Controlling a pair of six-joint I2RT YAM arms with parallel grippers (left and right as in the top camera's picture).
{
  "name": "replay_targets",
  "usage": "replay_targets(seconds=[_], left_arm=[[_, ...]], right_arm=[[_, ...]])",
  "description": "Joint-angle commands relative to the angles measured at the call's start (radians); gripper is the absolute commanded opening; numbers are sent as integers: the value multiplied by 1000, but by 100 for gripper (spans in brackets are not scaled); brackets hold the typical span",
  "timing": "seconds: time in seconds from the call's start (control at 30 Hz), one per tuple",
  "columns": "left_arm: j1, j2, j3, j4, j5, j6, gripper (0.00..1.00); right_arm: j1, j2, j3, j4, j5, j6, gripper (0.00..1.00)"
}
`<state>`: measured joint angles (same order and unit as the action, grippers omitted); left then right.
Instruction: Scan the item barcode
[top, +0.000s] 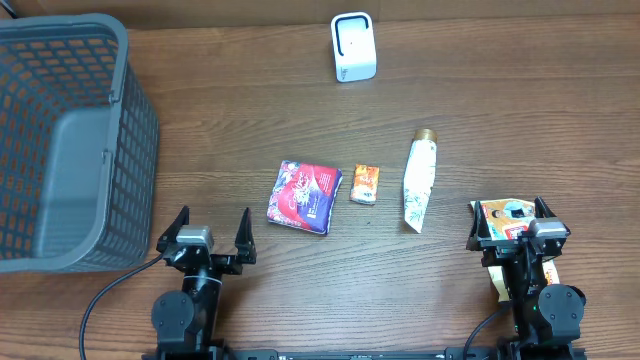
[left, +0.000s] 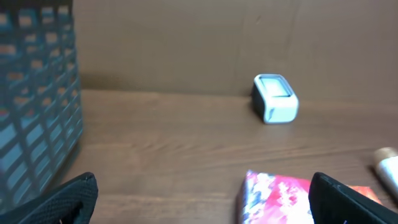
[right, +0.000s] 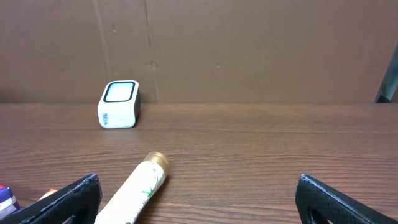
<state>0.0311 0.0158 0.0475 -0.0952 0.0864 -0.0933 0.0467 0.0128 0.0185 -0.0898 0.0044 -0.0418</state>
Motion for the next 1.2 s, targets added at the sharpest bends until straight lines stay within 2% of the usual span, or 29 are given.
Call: replay_targets(seconds=[0.0,0.27,1.17], left_arm=[[-6,-13,-44,44,-64,31,100],[-13,-13,-43,18,-131,46,100],[-17,-13,-43,17,-149,84,100]], right_arm=[[5,-10,-11,7,2,-5,100],[5,-10,-11,7,2,-5,100],[5,-10,-11,7,2,-5,100]])
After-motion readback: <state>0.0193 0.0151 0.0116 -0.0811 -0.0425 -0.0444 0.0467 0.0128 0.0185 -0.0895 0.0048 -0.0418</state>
